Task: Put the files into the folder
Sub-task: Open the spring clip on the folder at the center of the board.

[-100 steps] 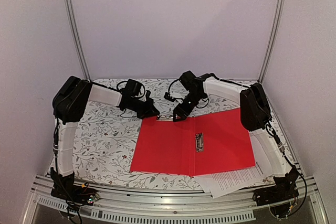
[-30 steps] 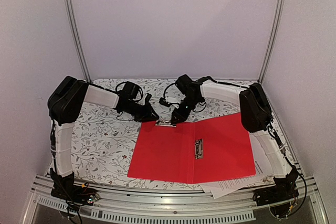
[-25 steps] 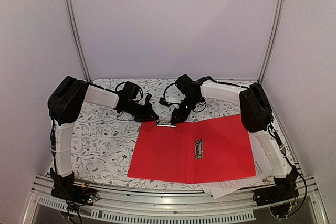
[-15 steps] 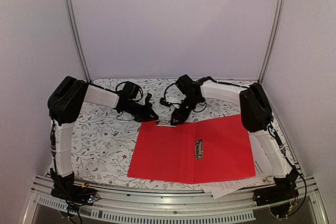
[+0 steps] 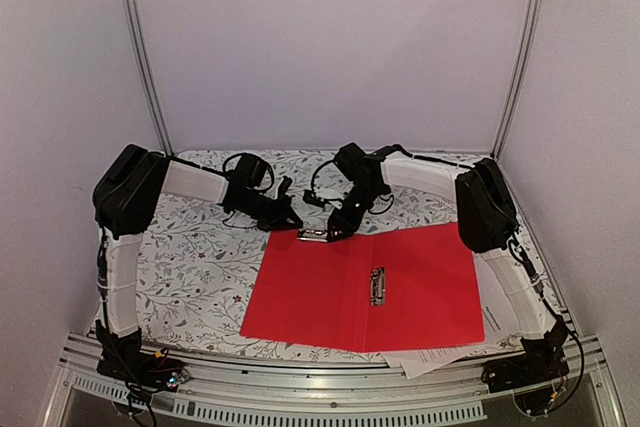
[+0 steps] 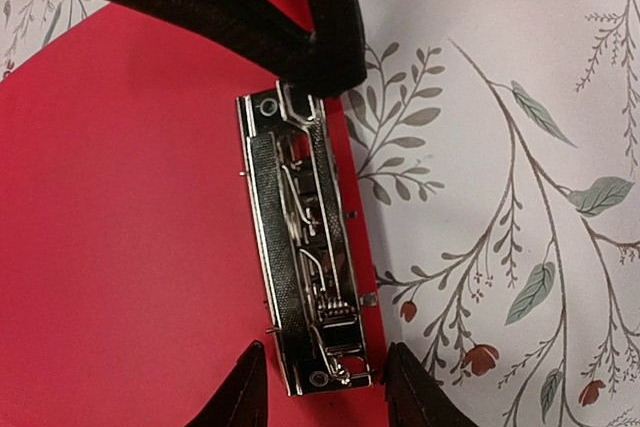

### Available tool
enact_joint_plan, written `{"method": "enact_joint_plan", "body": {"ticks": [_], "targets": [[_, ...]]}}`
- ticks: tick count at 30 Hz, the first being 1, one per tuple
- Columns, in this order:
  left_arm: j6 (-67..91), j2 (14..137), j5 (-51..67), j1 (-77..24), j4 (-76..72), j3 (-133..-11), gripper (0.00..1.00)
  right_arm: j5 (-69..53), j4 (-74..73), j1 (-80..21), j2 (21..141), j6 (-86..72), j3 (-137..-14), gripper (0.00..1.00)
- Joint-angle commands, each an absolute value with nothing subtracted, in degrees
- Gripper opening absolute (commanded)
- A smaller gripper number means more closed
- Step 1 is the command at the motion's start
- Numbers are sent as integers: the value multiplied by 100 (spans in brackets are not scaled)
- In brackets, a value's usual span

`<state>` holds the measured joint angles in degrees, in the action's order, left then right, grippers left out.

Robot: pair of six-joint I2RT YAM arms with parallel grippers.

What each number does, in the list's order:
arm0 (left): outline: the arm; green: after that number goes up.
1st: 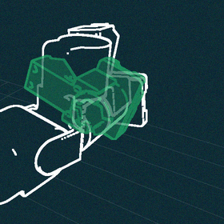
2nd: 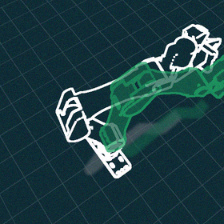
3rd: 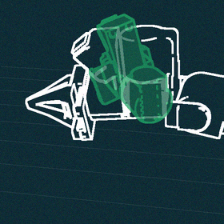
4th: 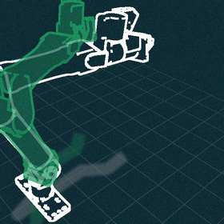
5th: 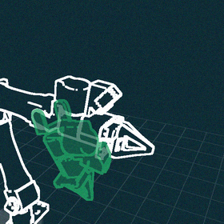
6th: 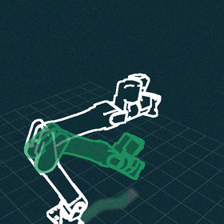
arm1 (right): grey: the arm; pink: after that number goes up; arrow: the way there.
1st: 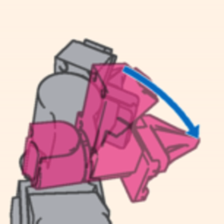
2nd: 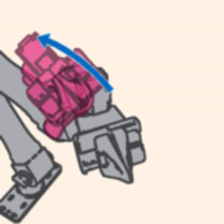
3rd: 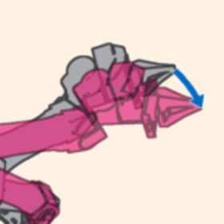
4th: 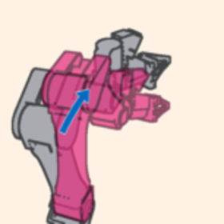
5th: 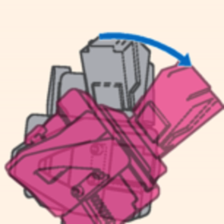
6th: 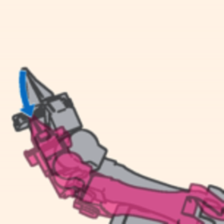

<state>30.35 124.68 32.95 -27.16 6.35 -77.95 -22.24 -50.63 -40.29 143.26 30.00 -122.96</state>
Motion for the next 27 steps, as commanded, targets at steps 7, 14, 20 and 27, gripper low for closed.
{"method": "enact_joint_plan", "body": {"ticks": [7, 14, 20, 27], "targets": [[2877, 12691, 3425, -2742, 755, -7928, 0, -2258, -5395, -4126, 14674, 3241, -12725, 36], [2883, 12700, 3437, -2751, 756, -7919, 0, -2158, -5429, -4175, 14748, 3278, -12779, 32], [2891, 12683, 3441, -2751, 720, -7869, 0, -1898, -5504, -4215, 14813, 3330, -12779, 27], [2923, 12624, 3420, -2751, 662, -7790, 0, -1677, -5579, -4212, 14853, 3381, -12746, 22]]}}
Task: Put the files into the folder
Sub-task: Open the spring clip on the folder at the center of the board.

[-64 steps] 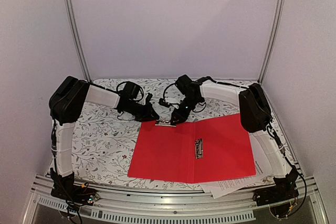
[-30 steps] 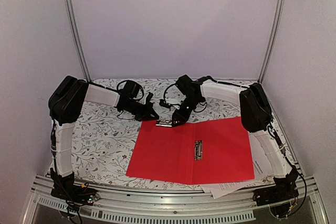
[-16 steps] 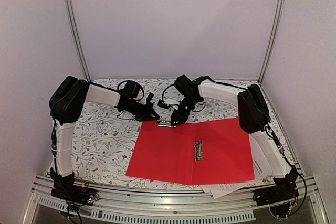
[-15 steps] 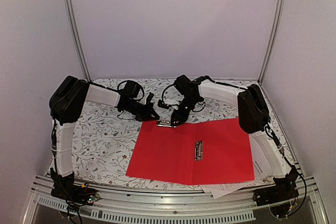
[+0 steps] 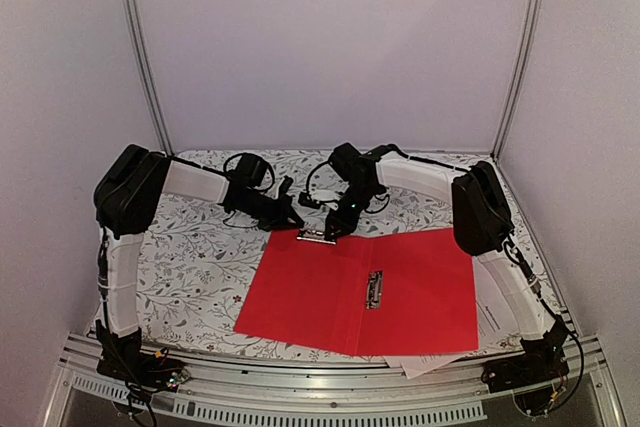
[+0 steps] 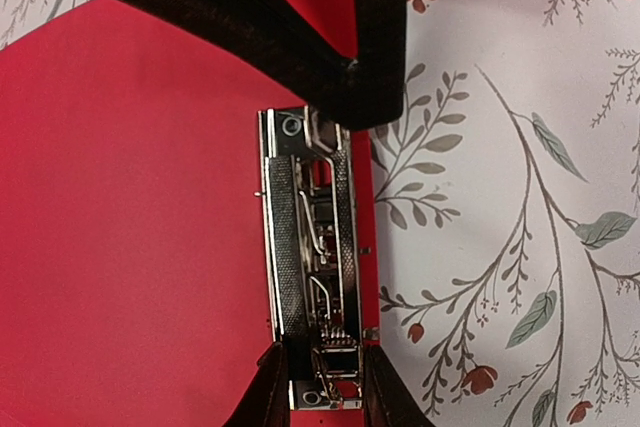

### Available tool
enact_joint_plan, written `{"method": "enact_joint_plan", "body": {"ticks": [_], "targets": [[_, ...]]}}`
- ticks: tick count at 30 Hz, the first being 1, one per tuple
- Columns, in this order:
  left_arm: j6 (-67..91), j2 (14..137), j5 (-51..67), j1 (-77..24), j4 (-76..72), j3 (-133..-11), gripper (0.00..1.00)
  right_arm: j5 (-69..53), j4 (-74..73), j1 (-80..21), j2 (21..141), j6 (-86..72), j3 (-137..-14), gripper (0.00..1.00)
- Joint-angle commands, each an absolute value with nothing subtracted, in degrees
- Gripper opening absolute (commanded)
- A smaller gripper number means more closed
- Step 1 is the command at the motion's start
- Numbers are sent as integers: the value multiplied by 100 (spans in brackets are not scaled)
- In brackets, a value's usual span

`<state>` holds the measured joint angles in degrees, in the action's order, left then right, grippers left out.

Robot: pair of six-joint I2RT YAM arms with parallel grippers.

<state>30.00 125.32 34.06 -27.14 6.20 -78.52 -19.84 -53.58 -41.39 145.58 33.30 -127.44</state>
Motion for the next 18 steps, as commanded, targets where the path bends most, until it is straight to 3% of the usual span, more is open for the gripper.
{"method": "enact_joint_plan", "body": {"ticks": [1, 13, 18], "targets": [[2927, 12610, 3411, -2751, 645, -7781, 0, -1624, -5587, -4217, 14860, 3390, -12742, 21], [3075, 12486, 3371, -2758, 378, -7527, 0, -1200, -5596, -4240, 14894, 3524, -12547, 18], [3145, 12428, 3376, -2754, 257, -7398, 8, -1148, -5598, -4237, 14890, 3507, -12541, 15]]}}
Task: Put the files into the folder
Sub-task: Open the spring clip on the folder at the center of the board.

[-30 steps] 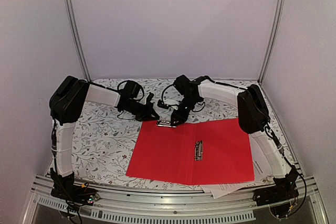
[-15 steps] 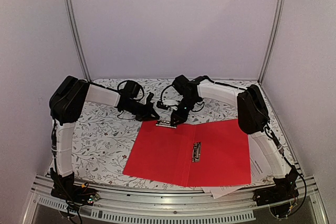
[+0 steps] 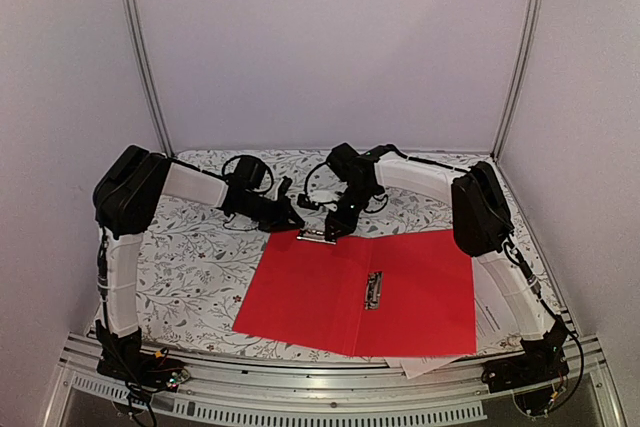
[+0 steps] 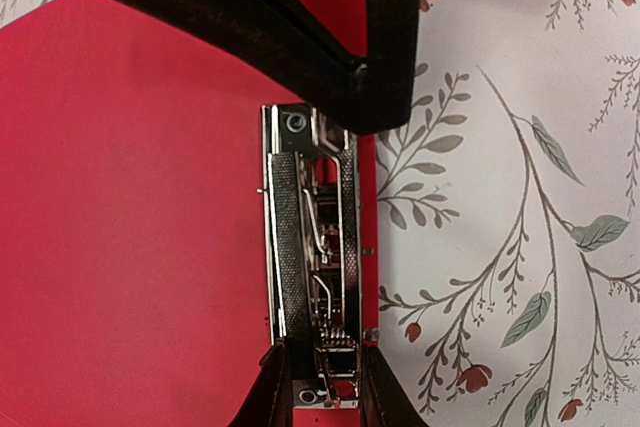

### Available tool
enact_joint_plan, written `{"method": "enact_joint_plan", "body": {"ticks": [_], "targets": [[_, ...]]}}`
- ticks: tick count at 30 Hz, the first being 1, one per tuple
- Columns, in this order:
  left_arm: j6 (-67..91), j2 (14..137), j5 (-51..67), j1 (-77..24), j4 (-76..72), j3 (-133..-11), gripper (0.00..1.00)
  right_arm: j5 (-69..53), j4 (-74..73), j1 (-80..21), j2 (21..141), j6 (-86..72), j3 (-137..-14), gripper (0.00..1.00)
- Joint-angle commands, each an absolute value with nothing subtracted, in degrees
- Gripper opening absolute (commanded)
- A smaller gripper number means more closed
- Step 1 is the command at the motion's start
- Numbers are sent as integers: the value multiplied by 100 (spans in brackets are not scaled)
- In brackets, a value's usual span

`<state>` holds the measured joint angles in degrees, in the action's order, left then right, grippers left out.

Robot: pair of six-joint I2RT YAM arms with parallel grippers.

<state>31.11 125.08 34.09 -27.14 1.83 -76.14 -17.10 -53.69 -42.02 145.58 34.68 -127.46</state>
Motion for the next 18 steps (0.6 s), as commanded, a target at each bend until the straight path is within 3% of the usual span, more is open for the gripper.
{"method": "enact_joint_plan", "body": {"ticks": [1, 9, 18], "targets": [[3153, 12432, 3382, -2757, 239, -7382, 9, -1141, -5598, -4245, 14889, 3502, -12536, 15], [3242, 12372, 3450, -2751, 97, -7313, 4, -1072, -5597, -4245, 14890, 3498, -12533, 13], [3325, 12309, 3493, -2722, 98, -7228, 9, -1024, -5594, -4242, 14897, 3489, -12541, 13]]}}
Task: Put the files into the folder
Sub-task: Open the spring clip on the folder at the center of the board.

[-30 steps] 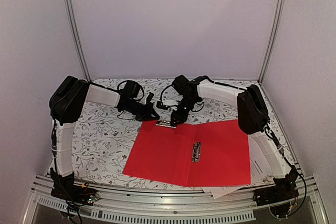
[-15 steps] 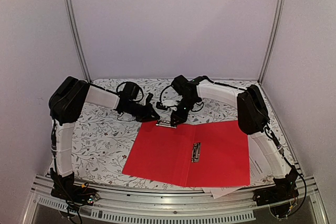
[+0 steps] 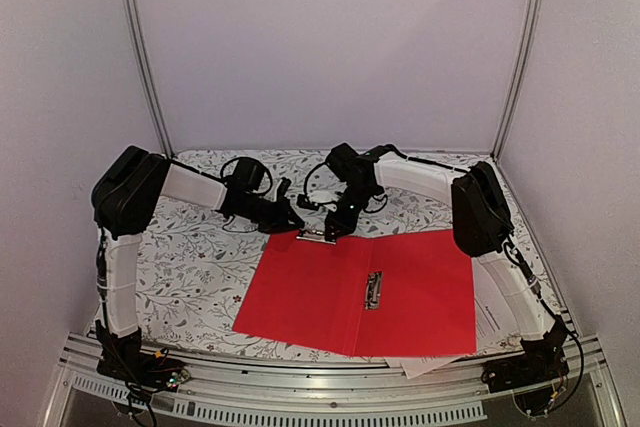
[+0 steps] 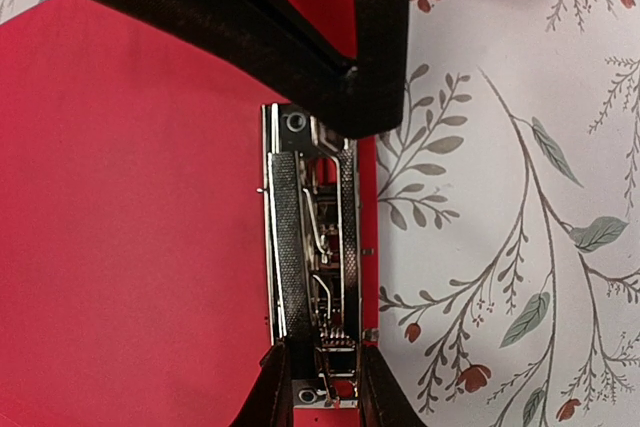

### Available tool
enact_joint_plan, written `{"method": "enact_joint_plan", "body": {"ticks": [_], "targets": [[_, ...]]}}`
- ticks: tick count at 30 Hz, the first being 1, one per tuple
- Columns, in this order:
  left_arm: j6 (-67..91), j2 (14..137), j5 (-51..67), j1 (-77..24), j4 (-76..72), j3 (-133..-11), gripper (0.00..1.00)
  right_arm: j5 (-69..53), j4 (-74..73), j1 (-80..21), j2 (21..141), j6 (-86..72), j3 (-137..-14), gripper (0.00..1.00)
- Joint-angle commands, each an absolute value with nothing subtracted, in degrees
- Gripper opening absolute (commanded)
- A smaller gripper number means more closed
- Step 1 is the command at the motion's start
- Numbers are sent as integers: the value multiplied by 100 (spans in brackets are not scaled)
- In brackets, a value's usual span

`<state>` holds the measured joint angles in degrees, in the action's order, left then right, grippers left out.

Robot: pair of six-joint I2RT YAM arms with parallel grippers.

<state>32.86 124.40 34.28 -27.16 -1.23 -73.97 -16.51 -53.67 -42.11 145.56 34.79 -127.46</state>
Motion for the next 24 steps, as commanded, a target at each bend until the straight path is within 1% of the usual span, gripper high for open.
{"method": "enact_joint_plan", "body": {"ticks": [1, 5, 8, 15, 21, 24], "targets": [[3342, 12300, 3504, -2718, 97, -7217, 10, -1028, -5591, -4238, 14897, 3496, -12540, 13], [3431, 12288, 3554, -2699, -171, -7181, 11, -1018, -5606, -4244, 14904, 3513, -12537, 12], [3467, 12287, 3570, -2692, -202, -7174, 10, -1007, -5605, -4242, 14898, 3507, -12533, 12], [3500, 12309, 3544, -2646, -199, -7172, 0, -985, -5597, -4237, 14899, 3524, -12538, 12], [3422, 12357, 3353, -2653, -22, -7166, 0, -949, -5589, -4236, 14906, 3524, -12534, 11], [3336, 12335, 3108, -2684, 306, -7094, 0, -933, -5590, -4237, 14906, 3524, -12534, 11]]}}
